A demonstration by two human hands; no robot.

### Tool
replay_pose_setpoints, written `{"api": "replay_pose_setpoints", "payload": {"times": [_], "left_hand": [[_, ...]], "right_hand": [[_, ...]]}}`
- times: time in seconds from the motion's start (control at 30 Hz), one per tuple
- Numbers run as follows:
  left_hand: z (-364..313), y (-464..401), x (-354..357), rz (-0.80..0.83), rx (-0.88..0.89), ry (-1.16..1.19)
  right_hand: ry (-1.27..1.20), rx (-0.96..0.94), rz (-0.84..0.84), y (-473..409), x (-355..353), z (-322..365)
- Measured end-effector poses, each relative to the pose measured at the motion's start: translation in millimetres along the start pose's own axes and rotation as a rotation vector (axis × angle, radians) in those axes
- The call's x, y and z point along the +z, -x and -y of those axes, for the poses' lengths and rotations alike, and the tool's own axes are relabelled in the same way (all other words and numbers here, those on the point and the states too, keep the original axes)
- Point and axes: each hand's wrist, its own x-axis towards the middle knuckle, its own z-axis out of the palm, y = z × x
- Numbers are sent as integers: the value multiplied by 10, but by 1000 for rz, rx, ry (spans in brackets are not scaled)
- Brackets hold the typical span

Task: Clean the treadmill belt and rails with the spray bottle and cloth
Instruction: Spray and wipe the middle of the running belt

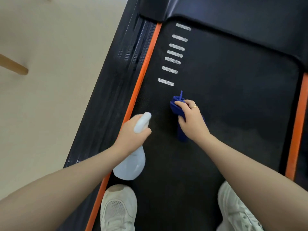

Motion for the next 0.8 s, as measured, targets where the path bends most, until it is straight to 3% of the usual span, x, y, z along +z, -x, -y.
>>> {"api": "replay_pose_setpoints", "payload": {"times": [0.2,0.27,0.37,0.43,0.5,0.6,0.73,0.8], "left_hand": [[14,63,-320,-95,62,166],[-15,67,-386,-130,102,181],[-131,48,-504,-160,187,192],[-233,45,-609,-178,294,171],[-321,35,-715,-176,400,111],[-350,3,-832,-157,477,15],[-269,-63,-819,-199,432,-20],[-224,-101,-777,-205,446,-87]], "right_hand": [[100,8,-95,-250,442,214],[155,-164,-44,-121,598,275],[305,-554,243,154,695,279],[397,-725,294,51,612,240],[418,-655,186,-219,518,261],[401,-286,41,-453,468,418],[384,-255,-51,-242,698,507],[433,-307,15,-35,734,565]]}}
